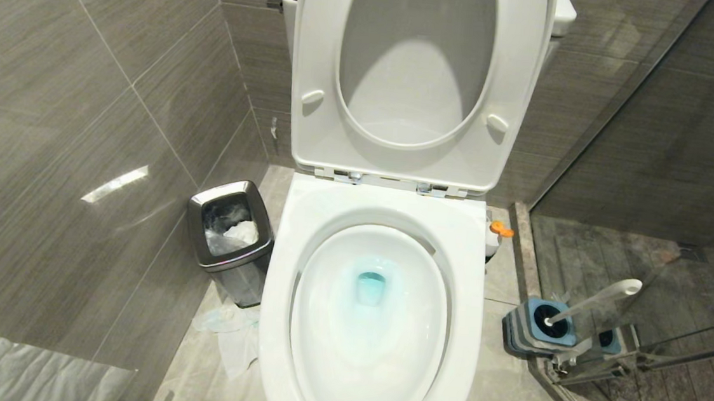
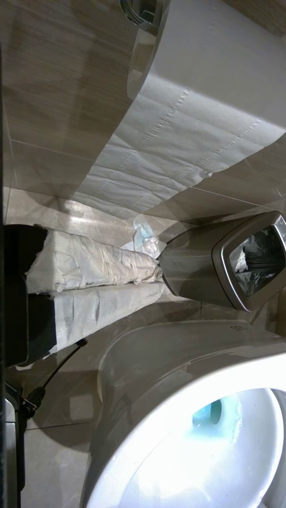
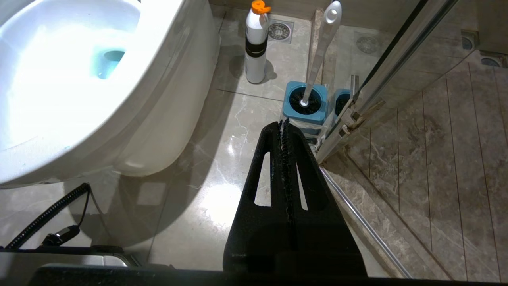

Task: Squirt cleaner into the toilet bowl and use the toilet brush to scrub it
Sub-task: Flush the toilet

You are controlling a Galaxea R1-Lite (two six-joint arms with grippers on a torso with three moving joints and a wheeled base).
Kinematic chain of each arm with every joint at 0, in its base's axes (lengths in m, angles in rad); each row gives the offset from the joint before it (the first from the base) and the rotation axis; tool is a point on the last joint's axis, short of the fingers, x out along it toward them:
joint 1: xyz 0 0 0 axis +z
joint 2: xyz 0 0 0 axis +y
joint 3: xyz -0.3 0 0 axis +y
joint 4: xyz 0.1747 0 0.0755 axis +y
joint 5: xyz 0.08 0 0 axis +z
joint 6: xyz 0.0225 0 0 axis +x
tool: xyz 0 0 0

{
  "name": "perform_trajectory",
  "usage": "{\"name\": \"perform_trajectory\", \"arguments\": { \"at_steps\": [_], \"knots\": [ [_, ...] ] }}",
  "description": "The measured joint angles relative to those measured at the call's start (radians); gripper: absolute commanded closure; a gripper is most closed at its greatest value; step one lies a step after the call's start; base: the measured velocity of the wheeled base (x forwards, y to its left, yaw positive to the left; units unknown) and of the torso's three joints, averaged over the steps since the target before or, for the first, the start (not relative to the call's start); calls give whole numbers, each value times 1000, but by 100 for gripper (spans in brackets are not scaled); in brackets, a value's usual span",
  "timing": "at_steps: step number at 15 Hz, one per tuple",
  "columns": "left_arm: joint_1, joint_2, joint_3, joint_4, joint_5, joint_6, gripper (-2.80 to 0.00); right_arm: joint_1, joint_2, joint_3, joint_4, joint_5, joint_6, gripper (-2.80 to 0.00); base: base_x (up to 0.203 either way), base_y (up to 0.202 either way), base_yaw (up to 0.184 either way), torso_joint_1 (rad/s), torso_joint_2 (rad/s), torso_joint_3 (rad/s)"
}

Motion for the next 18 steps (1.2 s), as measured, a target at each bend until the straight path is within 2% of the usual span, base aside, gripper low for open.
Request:
{"name": "perform_trajectory", "arguments": {
  "at_steps": [10,12,14,18],
  "knots": [
    [0,0,-1,1,1,-1,0,0,0,0,0,0,0,0,0,0,0,0,0,0],
    [0,0,-2,1,-5,24,0,0,0,0,0,0,0,0,0,0,0,0,0,0],
    [0,2,-27,16,-37,56,0,0,0,0,0,0,1,0,0,0,0,0,0,0],
    [-2,107,-203,46,-140,59,0,0,0,0,0,1,0,0,0,0,0,0,0,0]
  ]
}}
